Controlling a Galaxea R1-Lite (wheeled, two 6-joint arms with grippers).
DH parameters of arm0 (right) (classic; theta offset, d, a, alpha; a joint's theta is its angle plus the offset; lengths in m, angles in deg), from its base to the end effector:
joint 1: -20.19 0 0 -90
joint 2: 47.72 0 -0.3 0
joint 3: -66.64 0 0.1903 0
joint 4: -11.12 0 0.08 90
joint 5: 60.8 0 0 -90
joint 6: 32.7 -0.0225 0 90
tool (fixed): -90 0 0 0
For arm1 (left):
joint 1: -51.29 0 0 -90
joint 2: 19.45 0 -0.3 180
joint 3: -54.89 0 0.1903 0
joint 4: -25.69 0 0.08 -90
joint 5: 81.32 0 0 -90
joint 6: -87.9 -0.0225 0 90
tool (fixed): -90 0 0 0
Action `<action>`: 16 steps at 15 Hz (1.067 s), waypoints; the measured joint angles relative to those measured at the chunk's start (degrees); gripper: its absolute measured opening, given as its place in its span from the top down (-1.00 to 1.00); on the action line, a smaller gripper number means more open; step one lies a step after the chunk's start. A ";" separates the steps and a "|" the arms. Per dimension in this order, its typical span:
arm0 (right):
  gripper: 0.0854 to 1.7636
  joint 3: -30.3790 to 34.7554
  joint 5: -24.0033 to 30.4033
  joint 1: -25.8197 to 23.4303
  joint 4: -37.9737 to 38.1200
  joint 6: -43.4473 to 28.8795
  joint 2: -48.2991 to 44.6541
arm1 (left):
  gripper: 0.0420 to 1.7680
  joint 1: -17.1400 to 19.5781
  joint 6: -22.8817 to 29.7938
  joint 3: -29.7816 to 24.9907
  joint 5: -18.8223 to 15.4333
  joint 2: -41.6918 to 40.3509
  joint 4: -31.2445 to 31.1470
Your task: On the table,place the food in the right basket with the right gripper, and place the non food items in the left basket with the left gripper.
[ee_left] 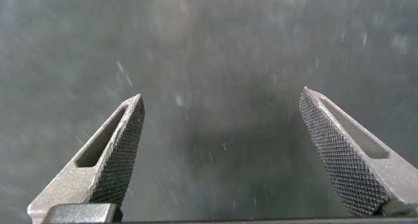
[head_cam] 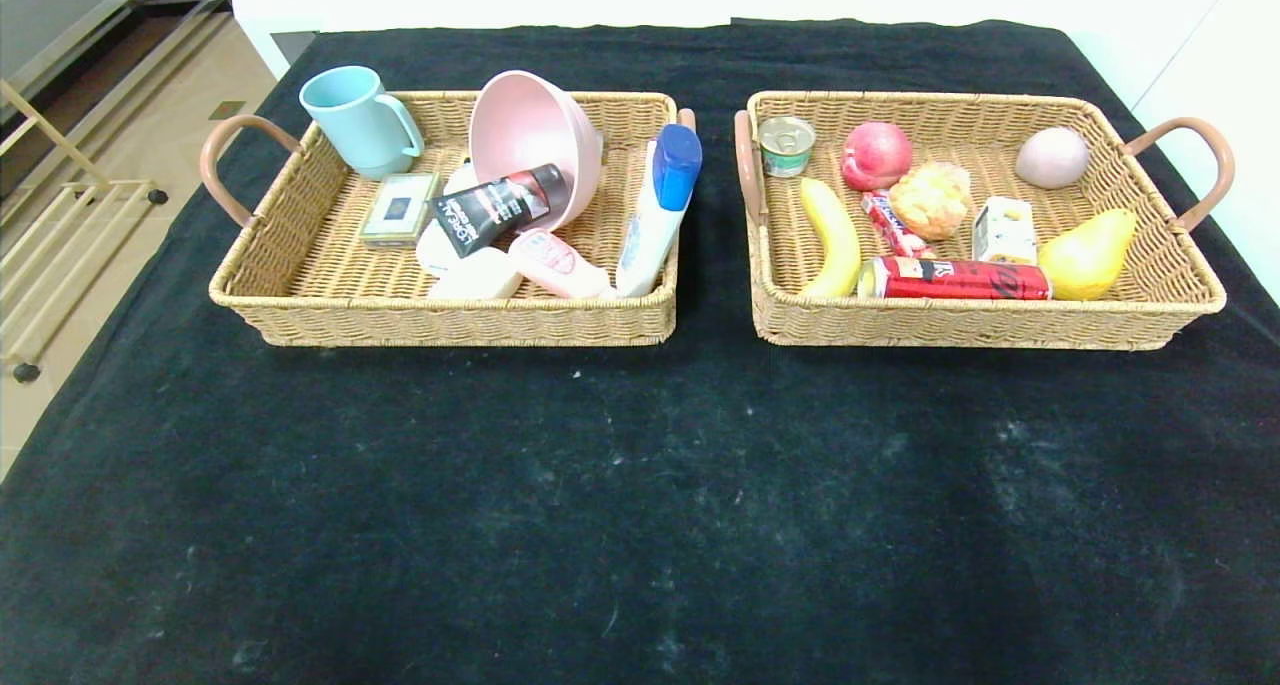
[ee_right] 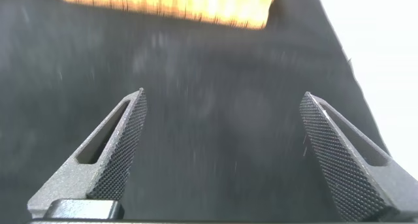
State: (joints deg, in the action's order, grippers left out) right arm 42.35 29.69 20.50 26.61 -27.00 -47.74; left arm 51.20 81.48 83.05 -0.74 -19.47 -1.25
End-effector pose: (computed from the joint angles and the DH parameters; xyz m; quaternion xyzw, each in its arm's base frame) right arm -0.0253 0.0001 0.0940 -0.0497 -0.0771 0.0031 0.9958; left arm -0.0301 -0.0036 0.0920 0.0567 -0.0154 -0.0822 0.9949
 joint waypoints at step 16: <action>-0.94 0.40 0.26 0.07 9.22 -4.22 0.00 | -0.94 0.00 3.25 -3.75 8.11 -0.05 0.66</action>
State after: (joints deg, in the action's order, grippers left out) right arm 42.75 29.95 20.57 35.82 -31.22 -47.74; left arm 51.20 84.74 79.29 7.36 -19.52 -0.60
